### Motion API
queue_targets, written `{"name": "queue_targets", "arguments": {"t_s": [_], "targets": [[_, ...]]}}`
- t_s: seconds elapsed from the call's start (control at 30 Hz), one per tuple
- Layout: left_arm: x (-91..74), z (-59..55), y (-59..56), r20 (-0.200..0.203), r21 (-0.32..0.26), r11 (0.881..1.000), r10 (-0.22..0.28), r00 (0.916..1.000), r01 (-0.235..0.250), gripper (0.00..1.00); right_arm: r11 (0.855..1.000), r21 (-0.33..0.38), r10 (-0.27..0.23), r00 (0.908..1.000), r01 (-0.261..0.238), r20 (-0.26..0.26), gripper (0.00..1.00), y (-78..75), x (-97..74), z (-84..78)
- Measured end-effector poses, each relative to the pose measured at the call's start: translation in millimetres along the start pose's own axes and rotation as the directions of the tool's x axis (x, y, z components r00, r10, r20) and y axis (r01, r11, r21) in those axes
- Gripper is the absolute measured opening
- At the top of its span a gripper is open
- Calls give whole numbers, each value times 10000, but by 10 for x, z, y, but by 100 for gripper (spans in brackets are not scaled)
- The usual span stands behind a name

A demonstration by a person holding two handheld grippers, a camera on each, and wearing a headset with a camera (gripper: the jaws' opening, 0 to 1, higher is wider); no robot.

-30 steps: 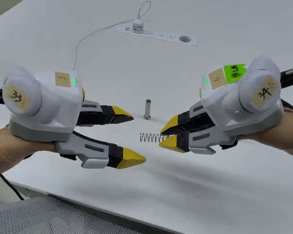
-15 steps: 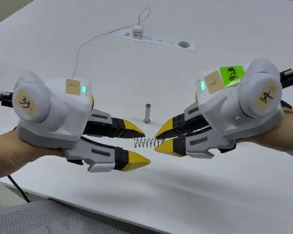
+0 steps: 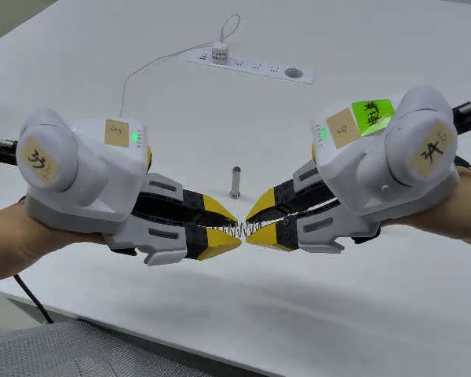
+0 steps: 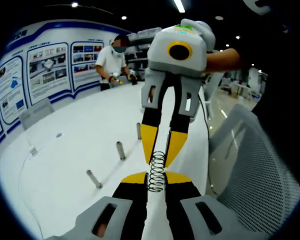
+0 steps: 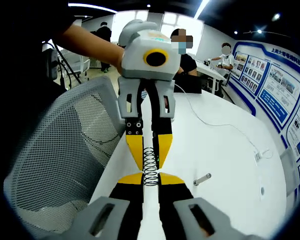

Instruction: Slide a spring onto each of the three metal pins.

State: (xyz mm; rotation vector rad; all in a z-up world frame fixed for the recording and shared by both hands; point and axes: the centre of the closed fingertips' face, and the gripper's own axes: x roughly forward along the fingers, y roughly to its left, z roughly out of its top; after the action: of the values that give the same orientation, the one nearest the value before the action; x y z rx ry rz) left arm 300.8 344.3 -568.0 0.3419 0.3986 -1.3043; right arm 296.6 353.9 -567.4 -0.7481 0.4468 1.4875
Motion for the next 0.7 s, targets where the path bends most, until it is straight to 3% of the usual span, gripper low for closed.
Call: {"name": "queue_targets", "arguments": {"t_s": [0.03,0.23,0.6,0.7], "targets": [[2,26,3,88,472,9989,52,9999,-56,12,10000,-8,-65,10000,65,-1,11,-15,-9,-1],[3,43,1,43,962,9954,53,10000,-56,10,9995,-230,-237,9997,237,18,11,-30,-39,15],[-1,89,34,150,1013,9948,46,9999,-61,10,9992,-330,-230,9996,225,-147,15,-92,-43,-62],[-13,99,60,194,1124,9935,151,9997,-172,10,9994,-142,-318,9994,319,101,13,-104,-47,-35]]}}
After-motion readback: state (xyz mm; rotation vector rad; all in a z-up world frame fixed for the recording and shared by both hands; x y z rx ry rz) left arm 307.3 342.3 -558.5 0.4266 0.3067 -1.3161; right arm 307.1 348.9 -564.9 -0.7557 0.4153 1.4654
